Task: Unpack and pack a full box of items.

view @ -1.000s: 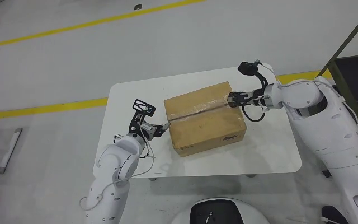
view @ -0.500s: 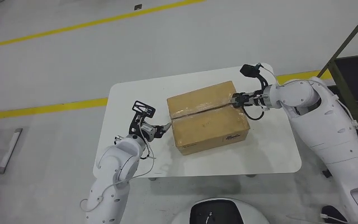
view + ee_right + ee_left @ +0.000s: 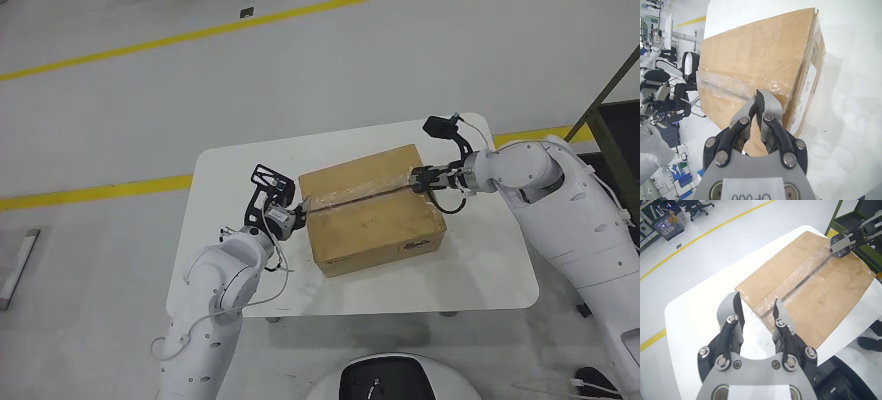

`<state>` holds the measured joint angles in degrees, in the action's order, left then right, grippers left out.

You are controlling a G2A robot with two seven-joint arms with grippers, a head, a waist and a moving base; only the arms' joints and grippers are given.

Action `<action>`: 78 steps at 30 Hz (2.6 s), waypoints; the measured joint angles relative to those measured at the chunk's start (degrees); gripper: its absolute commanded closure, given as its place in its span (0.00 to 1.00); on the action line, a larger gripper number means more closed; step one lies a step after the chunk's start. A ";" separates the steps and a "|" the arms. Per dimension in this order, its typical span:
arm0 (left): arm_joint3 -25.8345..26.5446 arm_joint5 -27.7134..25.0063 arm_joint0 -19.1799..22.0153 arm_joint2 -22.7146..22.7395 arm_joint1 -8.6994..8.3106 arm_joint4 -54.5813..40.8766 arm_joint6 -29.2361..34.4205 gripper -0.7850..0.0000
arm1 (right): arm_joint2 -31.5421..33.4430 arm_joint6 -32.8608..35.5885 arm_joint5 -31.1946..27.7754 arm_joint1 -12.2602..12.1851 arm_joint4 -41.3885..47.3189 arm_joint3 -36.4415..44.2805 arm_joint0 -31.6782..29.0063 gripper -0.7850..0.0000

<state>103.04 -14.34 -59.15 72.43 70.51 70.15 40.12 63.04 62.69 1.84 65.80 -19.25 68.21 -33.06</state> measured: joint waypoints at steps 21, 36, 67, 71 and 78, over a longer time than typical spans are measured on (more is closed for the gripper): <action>-3.22 1.02 2.87 -5.02 0.93 0.33 -4.41 1.00 | 0.91 1.27 0.75 -0.87 -0.08 1.23 -0.43 1.00; -16.44 1.93 11.37 -14.52 3.47 0.76 -6.00 1.00 | 1.10 1.12 0.43 -1.24 0.60 1.01 -0.55 1.00; -20.31 2.57 12.29 -15.49 4.71 2.36 -4.93 1.00 | 4.64 -1.47 1.84 -2.71 0.94 3.85 -2.25 0.00; -20.37 2.30 12.30 -15.37 4.80 2.47 -5.13 1.00 | 8.80 -6.30 0.82 -3.57 1.89 7.61 -5.55 0.54; -19.59 2.25 12.21 -14.79 4.91 2.28 -5.27 0.36 | 13.42 -17.59 -4.90 -4.19 3.87 15.88 -12.71 1.00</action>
<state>83.44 -12.10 -46.94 57.65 75.42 72.43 34.85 76.46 45.10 -3.06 61.61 -15.38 84.09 -45.76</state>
